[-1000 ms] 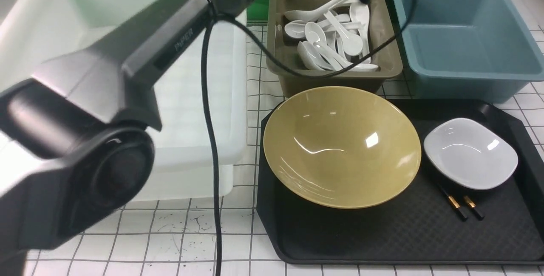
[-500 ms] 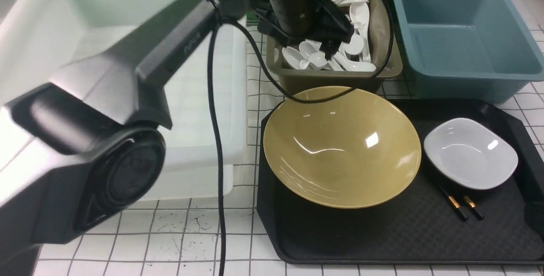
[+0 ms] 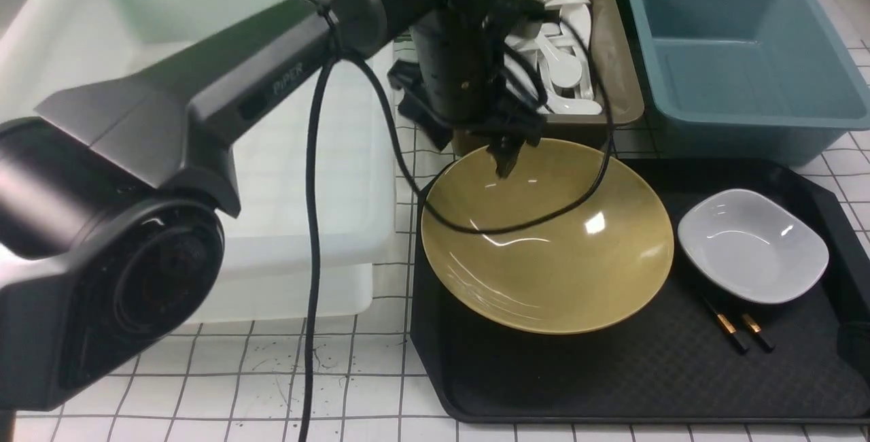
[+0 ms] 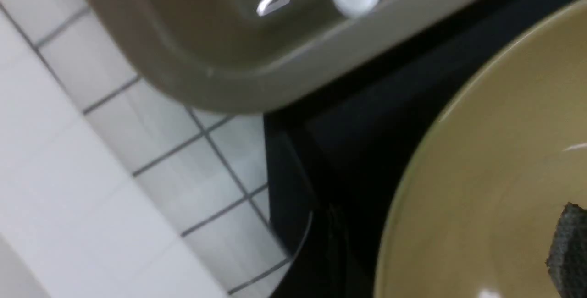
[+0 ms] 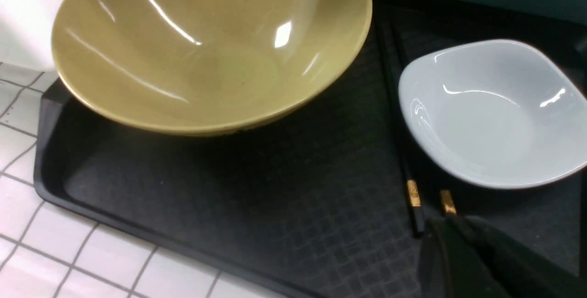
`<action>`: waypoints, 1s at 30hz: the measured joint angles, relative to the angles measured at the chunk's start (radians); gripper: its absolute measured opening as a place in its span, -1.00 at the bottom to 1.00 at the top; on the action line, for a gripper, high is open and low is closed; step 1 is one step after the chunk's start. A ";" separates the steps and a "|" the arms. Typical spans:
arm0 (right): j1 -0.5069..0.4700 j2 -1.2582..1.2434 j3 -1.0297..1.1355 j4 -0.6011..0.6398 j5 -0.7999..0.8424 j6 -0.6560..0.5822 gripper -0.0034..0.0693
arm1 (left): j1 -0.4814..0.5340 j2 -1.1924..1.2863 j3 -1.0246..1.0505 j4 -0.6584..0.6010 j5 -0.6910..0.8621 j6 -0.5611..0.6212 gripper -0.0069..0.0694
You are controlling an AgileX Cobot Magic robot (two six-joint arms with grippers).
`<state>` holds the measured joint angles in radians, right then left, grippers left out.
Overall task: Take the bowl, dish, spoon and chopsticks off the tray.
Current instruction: Use the left arm to grab the yellow noodle bowl on the left
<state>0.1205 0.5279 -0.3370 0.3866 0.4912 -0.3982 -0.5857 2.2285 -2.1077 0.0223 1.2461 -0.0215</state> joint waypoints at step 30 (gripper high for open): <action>0.000 0.000 0.000 0.001 -0.008 0.000 -0.75 | 0.007 0.046 0.008 -0.247 -0.002 0.175 -0.66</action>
<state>0.1205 0.5279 -0.3370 0.3876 0.4836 -0.3982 -0.5785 2.2748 -2.0993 -0.2249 1.2446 0.1536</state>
